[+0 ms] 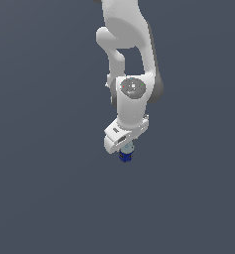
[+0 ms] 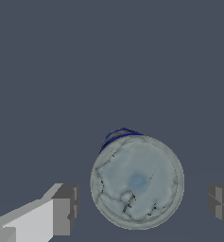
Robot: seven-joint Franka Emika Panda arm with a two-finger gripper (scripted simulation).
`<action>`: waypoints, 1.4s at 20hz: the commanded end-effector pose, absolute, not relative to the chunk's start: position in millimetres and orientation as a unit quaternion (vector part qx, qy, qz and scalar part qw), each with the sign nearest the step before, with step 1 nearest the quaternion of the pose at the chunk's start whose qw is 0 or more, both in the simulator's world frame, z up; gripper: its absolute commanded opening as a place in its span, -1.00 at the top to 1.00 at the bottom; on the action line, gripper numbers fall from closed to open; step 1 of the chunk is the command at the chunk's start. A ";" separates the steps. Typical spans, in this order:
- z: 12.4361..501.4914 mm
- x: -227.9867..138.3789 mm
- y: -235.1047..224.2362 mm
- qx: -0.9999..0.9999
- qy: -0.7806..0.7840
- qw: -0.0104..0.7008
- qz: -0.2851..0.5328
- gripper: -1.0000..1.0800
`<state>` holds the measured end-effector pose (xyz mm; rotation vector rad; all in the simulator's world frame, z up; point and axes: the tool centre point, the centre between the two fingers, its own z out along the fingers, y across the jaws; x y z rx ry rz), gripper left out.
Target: Pick up the object and move it to a goal position.
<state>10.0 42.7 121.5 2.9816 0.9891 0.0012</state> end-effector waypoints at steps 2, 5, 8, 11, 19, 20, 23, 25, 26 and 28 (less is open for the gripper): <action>110.1 9.3 42.9 0.949 0.316 0.000 0.000 -0.92; 93.4 8.6 43.1 0.949 0.317 0.000 0.000 -0.92; 80.7 8.4 43.2 0.948 0.317 0.000 0.000 -0.92; 74.7 9.1 42.9 0.948 0.317 0.000 0.000 -0.92; 74.2 9.6 42.9 0.948 0.317 0.000 0.000 1.00; 74.2 9.6 42.9 0.948 0.317 0.000 0.000 1.00; 74.2 9.6 42.9 0.948 0.317 0.000 0.000 1.00; 74.9 9.7 41.8 0.948 0.317 0.000 0.000 1.00; 75.1 10.1 40.7 0.948 0.317 0.000 0.000 1.00; 75.8 11.9 36.4 0.948 0.317 0.000 0.000 1.00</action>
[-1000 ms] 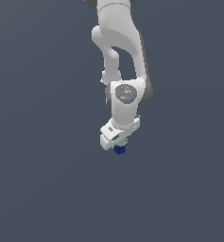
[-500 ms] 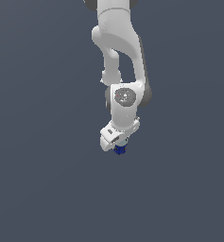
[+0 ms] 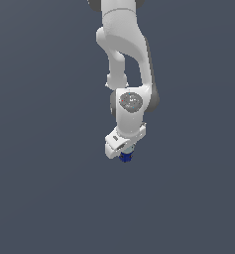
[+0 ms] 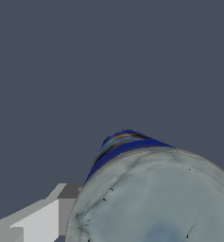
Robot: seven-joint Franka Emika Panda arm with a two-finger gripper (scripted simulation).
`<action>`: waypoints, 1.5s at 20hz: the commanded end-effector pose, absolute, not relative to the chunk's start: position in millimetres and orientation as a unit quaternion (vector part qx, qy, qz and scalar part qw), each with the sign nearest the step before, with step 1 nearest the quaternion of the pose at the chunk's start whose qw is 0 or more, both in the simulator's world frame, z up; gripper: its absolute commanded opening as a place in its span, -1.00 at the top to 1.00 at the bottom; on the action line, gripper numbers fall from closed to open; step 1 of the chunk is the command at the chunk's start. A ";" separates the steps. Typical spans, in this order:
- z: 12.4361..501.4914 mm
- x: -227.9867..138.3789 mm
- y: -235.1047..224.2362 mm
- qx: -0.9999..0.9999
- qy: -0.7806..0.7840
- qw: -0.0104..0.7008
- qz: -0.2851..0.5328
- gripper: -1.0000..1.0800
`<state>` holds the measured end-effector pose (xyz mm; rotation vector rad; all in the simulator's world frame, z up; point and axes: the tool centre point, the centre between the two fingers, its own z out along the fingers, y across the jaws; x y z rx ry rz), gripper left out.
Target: Pick up the object and move it to a goal position.
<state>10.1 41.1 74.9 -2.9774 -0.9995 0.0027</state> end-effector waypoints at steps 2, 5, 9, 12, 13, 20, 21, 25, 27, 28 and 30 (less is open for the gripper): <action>77.0 14.9 29.1 -0.948 -0.317 0.000 0.000 1.00; 79.7 21.7 13.0 -0.948 -0.317 0.000 0.000 1.00; 84.6 33.9 -16.0 -0.948 -0.317 0.000 0.000 1.00; 88.8 44.8 -41.1 -0.948 -0.317 0.000 0.000 1.00; 90.3 48.6 -50.0 -0.948 -0.317 0.000 0.000 1.00; 100.7 76.3 -112.4 -0.948 -0.317 0.000 0.000 1.00; 102.0 79.8 -120.2 -0.948 -0.317 0.000 0.000 1.00; 106.7 93.1 -148.0 -0.948 -0.317 0.000 0.000 1.00; 108.8 99.0 -160.5 -0.948 -0.317 0.000 0.000 1.00; 109.7 101.8 -166.3 -0.948 -0.317 0.000 0.000 1.00; 111.5 107.2 -177.1 -0.948 -0.317 0.000 0.000 1.00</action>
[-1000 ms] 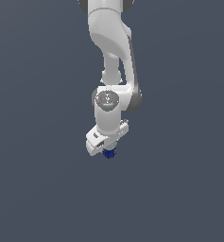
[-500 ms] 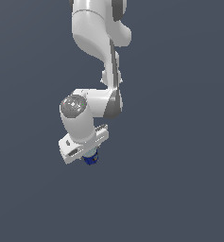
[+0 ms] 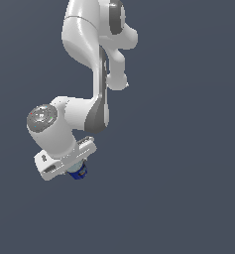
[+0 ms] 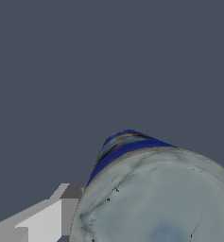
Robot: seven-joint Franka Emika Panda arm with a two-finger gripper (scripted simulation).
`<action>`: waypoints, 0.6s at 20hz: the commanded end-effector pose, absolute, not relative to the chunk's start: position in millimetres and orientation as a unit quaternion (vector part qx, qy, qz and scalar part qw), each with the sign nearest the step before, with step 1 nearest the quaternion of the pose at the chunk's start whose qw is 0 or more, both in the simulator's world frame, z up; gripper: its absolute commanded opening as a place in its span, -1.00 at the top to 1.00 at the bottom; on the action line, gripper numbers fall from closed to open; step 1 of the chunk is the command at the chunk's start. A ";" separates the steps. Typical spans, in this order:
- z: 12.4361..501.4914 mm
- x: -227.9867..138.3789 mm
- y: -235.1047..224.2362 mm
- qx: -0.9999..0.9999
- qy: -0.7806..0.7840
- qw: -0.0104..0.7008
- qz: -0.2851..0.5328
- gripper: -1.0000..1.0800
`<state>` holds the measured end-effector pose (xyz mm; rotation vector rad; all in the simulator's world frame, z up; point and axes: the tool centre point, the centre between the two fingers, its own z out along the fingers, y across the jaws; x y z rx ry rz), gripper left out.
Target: Pick up the object and move it to a goal position.
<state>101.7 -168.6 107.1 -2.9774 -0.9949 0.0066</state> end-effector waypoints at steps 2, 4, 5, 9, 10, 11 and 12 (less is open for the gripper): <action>113.0 111.7 -186.2 -0.948 -0.317 0.000 0.000 1.00; 114.3 115.5 -193.6 -0.948 -0.317 0.000 0.000 1.00; 114.8 117.2 -196.7 -0.948 -0.317 0.000 0.000 1.00; 116.4 122.5 -206.4 -0.948 -0.317 0.000 0.000 1.00; 116.7 123.5 -208.2 -0.948 -0.317 0.000 0.000 1.00; 117.0 124.4 -209.7 -0.948 -0.317 0.000 0.000 1.00; 117.2 125.1 -211.0 -0.948 -0.317 0.000 0.000 1.00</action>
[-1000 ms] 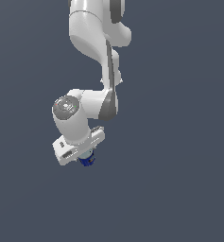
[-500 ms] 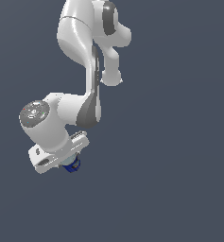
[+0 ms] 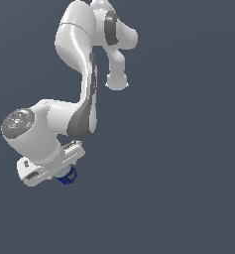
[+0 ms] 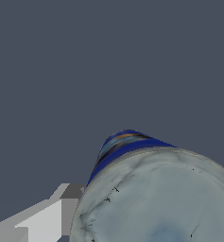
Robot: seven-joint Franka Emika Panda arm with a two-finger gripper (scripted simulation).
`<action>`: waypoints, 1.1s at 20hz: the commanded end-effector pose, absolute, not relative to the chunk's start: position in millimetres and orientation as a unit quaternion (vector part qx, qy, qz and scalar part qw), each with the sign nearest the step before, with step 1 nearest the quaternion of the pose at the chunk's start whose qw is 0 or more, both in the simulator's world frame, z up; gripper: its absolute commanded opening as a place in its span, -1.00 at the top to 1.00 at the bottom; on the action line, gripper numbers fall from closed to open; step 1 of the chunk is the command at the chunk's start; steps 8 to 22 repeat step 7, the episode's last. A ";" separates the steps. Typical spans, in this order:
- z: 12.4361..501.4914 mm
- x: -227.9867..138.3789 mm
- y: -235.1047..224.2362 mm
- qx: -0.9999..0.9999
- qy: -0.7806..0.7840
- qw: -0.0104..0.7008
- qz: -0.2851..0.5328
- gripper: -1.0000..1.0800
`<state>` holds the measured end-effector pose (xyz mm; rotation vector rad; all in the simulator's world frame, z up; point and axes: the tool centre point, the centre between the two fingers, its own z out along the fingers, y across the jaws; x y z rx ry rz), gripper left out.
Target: Pick up the object and move it to a goal position.
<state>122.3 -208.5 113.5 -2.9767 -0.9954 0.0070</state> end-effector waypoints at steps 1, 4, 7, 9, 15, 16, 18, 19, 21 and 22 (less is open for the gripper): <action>117.4 125.8 -212.1 -0.948 -0.317 0.000 0.000 1.00; 117.7 127.2 -214.1 -0.948 -0.317 0.000 0.000 1.00; 117.7 127.6 -214.3 -0.948 -0.317 0.000 0.000 1.00; 117.7 127.6 -214.3 -0.948 -0.317 0.000 0.000 1.00; 117.7 127.6 -214.3 -0.948 -0.317 0.000 0.000 1.00; 117.7 127.6 -214.3 -0.948 -0.317 0.000 0.000 1.00; 117.7 127.6 -214.3 -0.948 -0.317 0.000 0.000 1.00; 117.7 127.6 -214.3 -0.948 -0.317 0.000 0.000 1.00; 117.7 127.6 -214.3 -0.948 -0.317 0.000 0.000 1.00; 117.7 127.6 -214.3 -0.948 -0.317 0.000 0.000 1.00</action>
